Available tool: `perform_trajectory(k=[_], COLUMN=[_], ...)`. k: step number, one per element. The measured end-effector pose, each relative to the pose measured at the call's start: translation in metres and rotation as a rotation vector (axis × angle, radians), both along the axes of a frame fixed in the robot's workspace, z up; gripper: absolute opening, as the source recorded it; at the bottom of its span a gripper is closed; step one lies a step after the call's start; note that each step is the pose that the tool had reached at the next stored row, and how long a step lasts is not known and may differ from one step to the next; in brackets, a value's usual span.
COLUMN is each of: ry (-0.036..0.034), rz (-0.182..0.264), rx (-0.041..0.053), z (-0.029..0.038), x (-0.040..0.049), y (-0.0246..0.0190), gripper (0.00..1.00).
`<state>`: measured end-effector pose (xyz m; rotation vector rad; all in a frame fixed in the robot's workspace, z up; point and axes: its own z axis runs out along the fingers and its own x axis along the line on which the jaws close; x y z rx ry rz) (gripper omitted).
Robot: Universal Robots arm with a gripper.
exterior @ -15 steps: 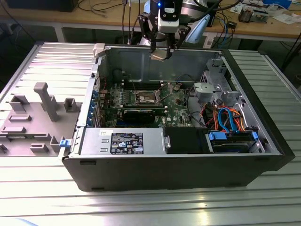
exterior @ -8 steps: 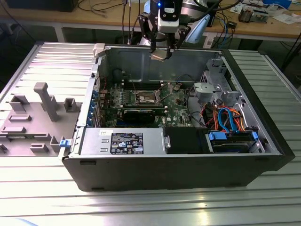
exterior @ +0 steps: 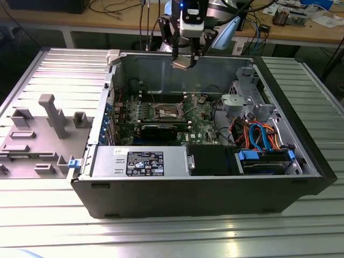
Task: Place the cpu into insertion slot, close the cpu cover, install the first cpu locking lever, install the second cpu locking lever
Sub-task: 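Place the cpu into insertion slot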
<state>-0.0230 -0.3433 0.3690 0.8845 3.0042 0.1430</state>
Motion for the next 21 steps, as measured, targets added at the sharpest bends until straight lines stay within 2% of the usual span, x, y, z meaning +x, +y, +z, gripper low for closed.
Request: perform_trajectory(k=[3,9,21], ry=[-0.0001,0.0,0.0], rz=[-0.013,-0.066,-0.07], rx=[0.0001,0.0,0.0], z=[-0.0001,-0.0003,-0.0003], x=[0.0,-0.0004,-0.0004], y=[0.0,0.0,0.0], gripper=[0.54,0.54,0.54])
